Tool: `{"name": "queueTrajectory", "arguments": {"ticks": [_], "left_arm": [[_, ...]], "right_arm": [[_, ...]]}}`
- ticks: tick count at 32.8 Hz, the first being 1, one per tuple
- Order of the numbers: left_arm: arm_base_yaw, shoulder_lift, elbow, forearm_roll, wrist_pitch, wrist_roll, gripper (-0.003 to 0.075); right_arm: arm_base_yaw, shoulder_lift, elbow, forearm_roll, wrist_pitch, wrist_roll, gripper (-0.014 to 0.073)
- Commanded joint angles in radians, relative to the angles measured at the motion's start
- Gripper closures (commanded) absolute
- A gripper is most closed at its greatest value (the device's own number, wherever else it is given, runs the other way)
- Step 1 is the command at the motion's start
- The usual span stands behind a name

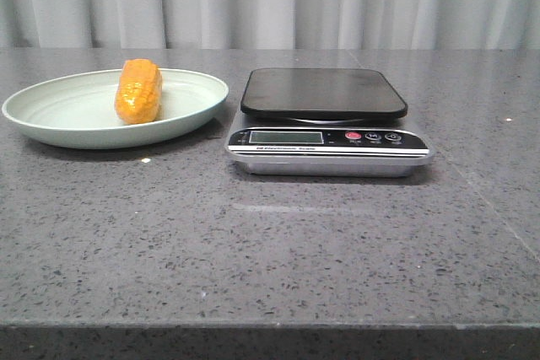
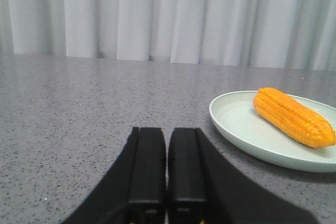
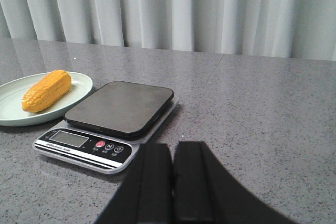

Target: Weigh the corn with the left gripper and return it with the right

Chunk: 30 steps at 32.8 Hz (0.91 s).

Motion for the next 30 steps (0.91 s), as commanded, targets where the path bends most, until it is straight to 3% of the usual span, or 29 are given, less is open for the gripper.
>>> {"name": "queueTrajectory", "arguments": {"ticks": [1, 24, 30], "left_arm": [[0.0, -0.022, 0.008, -0.01, -0.086, 0.002, 0.0594], [0.0, -0.022, 0.008, -0.01, -0.086, 0.002, 0.0594], [0.0, -0.022, 0.008, -0.01, -0.086, 0.002, 0.0594]], "right_arm": [[-0.007, -0.006, -0.023, -0.016, -0.074, -0.009, 0.0459], [-0.008, -0.006, -0.023, -0.016, -0.074, -0.009, 0.0459], [-0.157, -0.006, -0.003, -0.039, -0.14, -0.009, 0.0459]]}}
